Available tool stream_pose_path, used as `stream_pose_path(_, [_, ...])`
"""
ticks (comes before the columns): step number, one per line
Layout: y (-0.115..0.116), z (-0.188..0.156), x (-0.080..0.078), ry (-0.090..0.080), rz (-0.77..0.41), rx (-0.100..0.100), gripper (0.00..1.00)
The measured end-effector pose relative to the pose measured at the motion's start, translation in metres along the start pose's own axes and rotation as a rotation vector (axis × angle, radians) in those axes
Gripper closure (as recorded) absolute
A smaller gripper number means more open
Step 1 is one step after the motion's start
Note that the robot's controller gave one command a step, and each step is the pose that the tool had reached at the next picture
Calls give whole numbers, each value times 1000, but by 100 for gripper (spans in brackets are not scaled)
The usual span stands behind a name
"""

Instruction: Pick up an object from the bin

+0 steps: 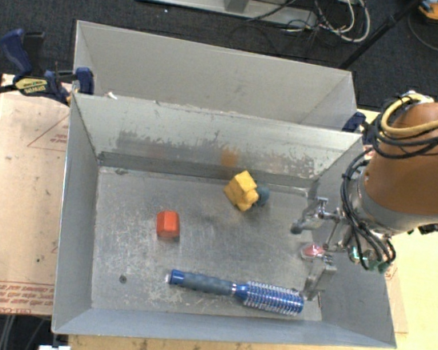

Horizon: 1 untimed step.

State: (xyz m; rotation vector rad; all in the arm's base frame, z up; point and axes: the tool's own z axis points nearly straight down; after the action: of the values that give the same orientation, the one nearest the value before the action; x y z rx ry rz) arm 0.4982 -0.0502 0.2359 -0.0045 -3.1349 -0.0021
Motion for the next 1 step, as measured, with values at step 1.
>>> stream_pose_path(1, [69,148,-6,-1,-257,-1,0])
